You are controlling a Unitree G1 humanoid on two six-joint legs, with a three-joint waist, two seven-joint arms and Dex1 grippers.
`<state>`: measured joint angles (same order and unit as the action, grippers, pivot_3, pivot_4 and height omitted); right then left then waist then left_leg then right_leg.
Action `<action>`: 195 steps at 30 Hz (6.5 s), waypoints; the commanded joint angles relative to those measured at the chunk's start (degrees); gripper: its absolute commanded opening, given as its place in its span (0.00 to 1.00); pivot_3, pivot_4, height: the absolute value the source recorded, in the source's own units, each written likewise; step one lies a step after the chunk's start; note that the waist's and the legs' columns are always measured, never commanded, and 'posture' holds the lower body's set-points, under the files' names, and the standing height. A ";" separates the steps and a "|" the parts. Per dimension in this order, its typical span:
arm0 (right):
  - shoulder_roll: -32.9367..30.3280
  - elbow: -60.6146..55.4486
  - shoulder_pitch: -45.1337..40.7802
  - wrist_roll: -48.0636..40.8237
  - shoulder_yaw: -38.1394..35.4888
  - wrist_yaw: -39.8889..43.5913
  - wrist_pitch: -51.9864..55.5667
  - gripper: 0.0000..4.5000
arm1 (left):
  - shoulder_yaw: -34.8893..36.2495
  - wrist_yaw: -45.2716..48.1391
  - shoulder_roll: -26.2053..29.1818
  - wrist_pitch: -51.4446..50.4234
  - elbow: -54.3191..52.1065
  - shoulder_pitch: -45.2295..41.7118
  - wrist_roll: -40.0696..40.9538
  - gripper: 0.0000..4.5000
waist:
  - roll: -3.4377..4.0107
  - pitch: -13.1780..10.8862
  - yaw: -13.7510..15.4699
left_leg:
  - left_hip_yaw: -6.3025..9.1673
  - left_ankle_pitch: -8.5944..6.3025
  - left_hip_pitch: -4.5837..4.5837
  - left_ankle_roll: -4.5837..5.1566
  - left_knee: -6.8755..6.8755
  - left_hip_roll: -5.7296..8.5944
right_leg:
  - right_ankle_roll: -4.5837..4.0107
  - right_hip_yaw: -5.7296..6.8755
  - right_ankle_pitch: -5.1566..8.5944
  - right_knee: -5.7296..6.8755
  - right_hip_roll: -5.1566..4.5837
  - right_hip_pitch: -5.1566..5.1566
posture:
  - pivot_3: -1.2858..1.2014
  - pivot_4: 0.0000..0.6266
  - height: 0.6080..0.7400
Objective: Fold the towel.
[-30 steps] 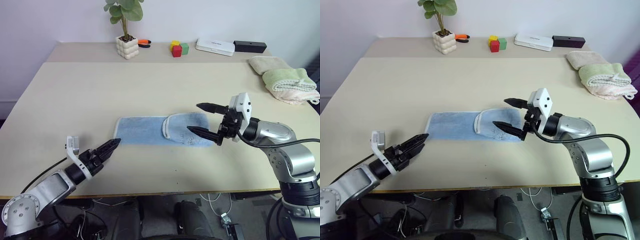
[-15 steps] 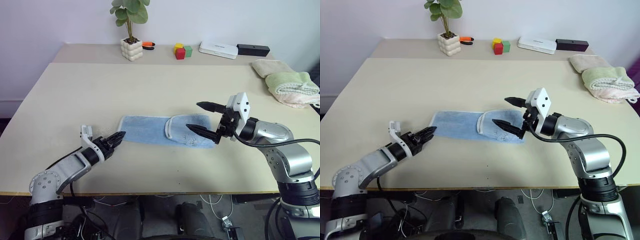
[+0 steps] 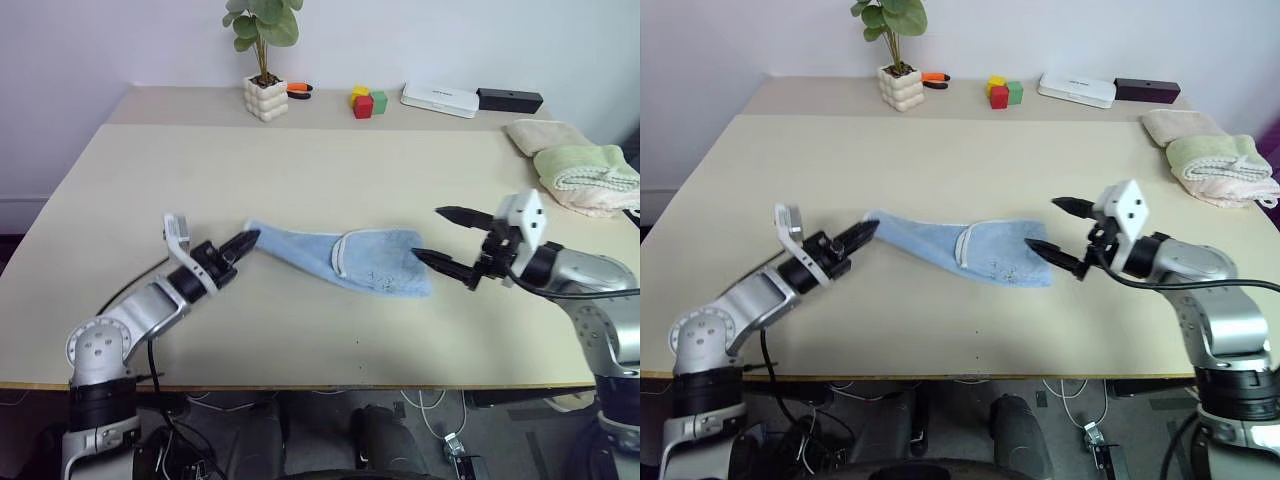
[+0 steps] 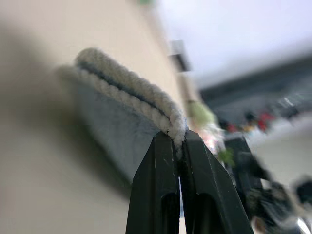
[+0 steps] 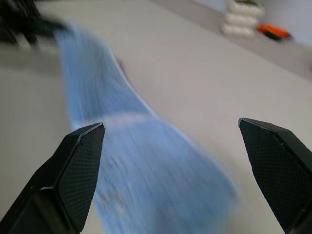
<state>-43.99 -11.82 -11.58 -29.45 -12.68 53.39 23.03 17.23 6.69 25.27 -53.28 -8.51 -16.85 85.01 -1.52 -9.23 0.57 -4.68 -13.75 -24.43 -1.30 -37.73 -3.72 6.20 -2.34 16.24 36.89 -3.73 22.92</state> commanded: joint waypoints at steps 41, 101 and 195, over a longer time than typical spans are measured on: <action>-1.95 -14.01 17.31 -5.35 -15.45 -5.01 1.72 1.00 | -33.66 55.79 -27.16 35.00 51.62 -36.24 -67.65 0.07 | 0.06 -0.03 0.11 | 0.10 -0.03 -0.13 0.09 0.48 0.06 | 0.06 -0.06 -0.03 -0.72 0.18 0.03 | 0.52 0.24 0.96; 37.02 8.65 -1.16 21.21 6.19 -53.45 -3.35 0.01 | -23.79 24.38 -26.38 32.69 33.61 -20.75 -72.88 0.00 | 0.20 0.01 -0.25 | 0.11 -0.01 -0.08 0.07 0.51 0.02 | 0.35 -0.05 -0.19 -0.49 0.27 0.08 | 0.52 0.24 0.96; 48.54 -8.83 -3.11 -25.23 -30.70 -78.11 8.69 0.01 | -15.51 77.76 -1.48 47.07 34.91 -22.94 -56.35 1.00 | 0.50 -0.11 -1.76 | -0.02 -0.01 -0.14 0.08 0.62 -0.13 | 0.36 -0.30 -0.15 0.07 0.45 0.56 | 0.52 0.24 0.96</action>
<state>4.99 -17.89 -15.28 -54.63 -44.37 -24.09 33.26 1.17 83.88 23.54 -7.11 26.93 -38.73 28.69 -1.01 -9.34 -1.19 -4.71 -13.76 -24.57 -1.21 -37.12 -3.85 6.56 -2.64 16.09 36.96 -3.30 23.47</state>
